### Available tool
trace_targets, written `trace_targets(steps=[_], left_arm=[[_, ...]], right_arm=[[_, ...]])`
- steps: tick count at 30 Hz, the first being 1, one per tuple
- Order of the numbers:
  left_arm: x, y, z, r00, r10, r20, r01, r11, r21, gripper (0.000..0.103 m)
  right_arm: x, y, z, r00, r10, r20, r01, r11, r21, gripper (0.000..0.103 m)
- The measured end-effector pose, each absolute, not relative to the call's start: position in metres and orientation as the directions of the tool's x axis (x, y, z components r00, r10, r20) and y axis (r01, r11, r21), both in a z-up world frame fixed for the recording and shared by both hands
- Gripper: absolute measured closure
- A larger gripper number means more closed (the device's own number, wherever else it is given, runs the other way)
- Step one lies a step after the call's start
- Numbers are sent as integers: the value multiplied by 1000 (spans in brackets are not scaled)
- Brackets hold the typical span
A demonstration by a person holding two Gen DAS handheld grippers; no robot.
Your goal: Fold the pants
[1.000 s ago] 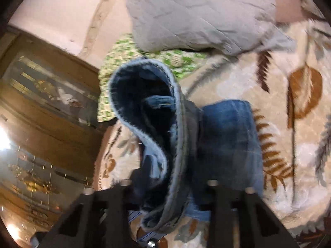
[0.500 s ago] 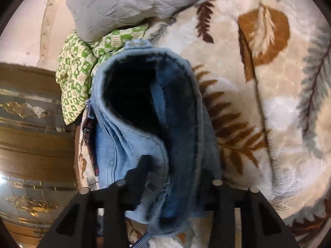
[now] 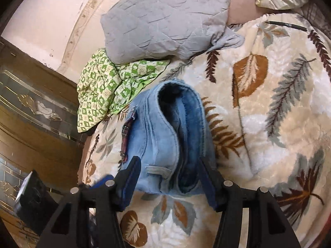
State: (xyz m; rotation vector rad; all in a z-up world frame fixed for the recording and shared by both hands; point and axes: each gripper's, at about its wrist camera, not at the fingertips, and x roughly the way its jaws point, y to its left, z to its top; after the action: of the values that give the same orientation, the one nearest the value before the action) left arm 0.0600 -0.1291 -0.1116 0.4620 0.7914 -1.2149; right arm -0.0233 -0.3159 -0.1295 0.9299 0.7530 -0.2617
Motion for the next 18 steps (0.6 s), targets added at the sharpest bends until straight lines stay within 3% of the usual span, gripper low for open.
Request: trace_targets(steps=[2, 5, 14, 18], left_arm=[[58, -137, -131, 176, -588, -789, 937, 345, -49, 39], [62, -138, -146, 162, -553, -817, 915, 394, -85, 39], [73, -111, -132, 185, -581, -793, 867, 476, -147, 39], [81, -111, -141, 220, -543, -810, 851, 513, -113, 39]], right_arm=[[-14, -315, -139, 688, 94, -720, 542, 593, 596, 43], [-1, -314, -168, 599, 125, -791, 614, 563, 554, 43], [-1, -311, -165, 631, 128, -765, 590, 561, 580, 43], [-1, -306, -158, 659, 142, -739, 546, 585, 600, 43]])
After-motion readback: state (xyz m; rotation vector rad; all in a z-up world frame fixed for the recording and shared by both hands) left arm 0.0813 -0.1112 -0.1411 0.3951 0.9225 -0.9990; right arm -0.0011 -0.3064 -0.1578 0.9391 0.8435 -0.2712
